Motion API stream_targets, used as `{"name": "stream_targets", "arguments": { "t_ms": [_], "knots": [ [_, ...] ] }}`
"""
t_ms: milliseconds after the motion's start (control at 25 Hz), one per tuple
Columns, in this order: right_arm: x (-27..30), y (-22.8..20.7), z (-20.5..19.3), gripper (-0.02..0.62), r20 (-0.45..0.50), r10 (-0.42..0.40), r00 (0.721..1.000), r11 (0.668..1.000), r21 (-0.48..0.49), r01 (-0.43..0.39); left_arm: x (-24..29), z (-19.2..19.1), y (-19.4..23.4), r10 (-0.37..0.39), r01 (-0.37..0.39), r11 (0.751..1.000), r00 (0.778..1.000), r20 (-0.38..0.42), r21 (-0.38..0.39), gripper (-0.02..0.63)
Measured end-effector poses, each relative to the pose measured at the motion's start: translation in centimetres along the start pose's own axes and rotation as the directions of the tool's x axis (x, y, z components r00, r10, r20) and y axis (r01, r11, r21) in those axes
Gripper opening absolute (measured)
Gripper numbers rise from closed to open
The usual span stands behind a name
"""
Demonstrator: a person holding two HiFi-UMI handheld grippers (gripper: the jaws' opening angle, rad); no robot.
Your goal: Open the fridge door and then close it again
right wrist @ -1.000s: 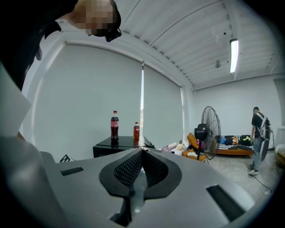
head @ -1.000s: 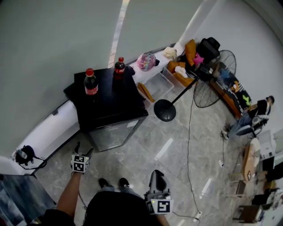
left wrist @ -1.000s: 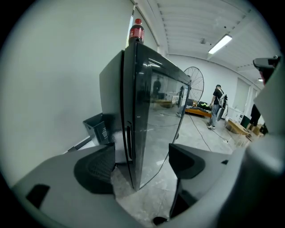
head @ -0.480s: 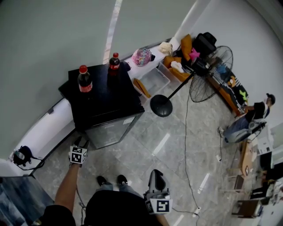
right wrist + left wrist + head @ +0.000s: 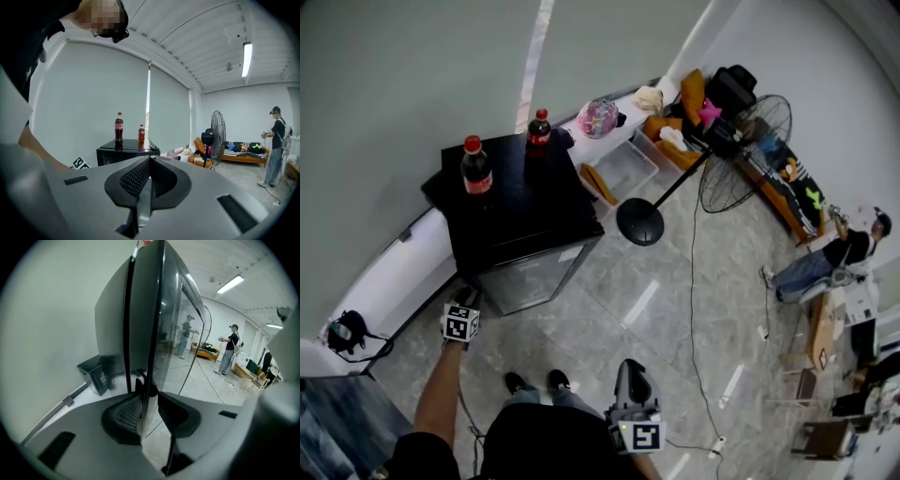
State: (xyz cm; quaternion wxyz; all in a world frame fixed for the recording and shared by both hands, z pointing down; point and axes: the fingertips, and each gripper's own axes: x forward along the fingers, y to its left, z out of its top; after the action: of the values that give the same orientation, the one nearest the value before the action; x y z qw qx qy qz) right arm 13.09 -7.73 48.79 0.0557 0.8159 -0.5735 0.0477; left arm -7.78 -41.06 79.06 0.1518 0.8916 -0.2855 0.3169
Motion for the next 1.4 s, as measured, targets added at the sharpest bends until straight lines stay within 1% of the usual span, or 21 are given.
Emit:
{"name": "stream_targets", "arguments": {
  "t_ms": [120, 240, 400, 760, 920, 1000, 1120, 1240, 1400],
  "knots": [
    [0.0, 0.2, 0.2, 0.009, -0.009, 0.012, 1.000, 1.000, -0.007, -0.012, 0.0, -0.1, 0.0, -0.016, 0.016, 1.000, 1.000, -0.010, 0.009, 0.101],
    [0.0, 0.4, 0.4, 0.009, -0.012, 0.023, 1.000, 1.000, -0.013, -0.023, 0.0, -0.1, 0.1, -0.023, 0.024, 0.999, 0.999, -0.027, 0.041, 0.095],
    [-0.6, -0.2, -0.1, 0.009, -0.021, 0.017, 1.000, 1.000, -0.005, -0.017, -0.2, -0.3, 0.0, -0.029, 0.032, 0.996, 0.999, -0.037, 0.077, 0.086],
    [-0.9, 0.1, -0.4, 0.009, -0.012, 0.053, 0.999, 0.998, -0.018, -0.053, -0.4, -0.6, -0.1, -0.008, 0.017, 0.993, 0.997, -0.074, 0.114, 0.077],
    [-1.3, -0.1, -0.8, 0.009, -0.015, 0.058, 0.998, 0.998, -0.013, -0.058, -1.8, -2.0, -2.6, -0.041, 0.050, 0.986, 0.997, -0.059, 0.160, 0.069],
    [-1.5, -0.3, -0.8, 0.009, -0.012, 0.065, 0.998, 0.998, -0.020, -0.065, -2.6, -2.9, -4.1, -0.030, 0.035, 0.988, 0.999, -0.034, 0.148, 0.069],
    [-1.6, -0.1, -0.4, 0.009, -0.008, 0.070, 0.997, 0.998, -0.004, -0.070, -3.3, -3.5, -5.3, -0.007, 0.008, 0.994, 1.000, -0.011, 0.110, 0.067],
    [-2.3, 0.0, -0.7, 0.009, -0.003, 0.088, 0.996, 0.996, -0.017, -0.088, -3.3, -3.8, -5.9, 0.010, -0.009, 0.996, 1.000, -0.011, 0.084, 0.069],
    [-3.3, -0.1, -1.1, 0.009, -0.011, 0.080, 0.997, 0.997, -0.006, -0.080, -3.5, -4.1, -6.5, 0.022, -0.021, 0.998, 0.999, -0.023, 0.067, 0.069]
  ]
}}
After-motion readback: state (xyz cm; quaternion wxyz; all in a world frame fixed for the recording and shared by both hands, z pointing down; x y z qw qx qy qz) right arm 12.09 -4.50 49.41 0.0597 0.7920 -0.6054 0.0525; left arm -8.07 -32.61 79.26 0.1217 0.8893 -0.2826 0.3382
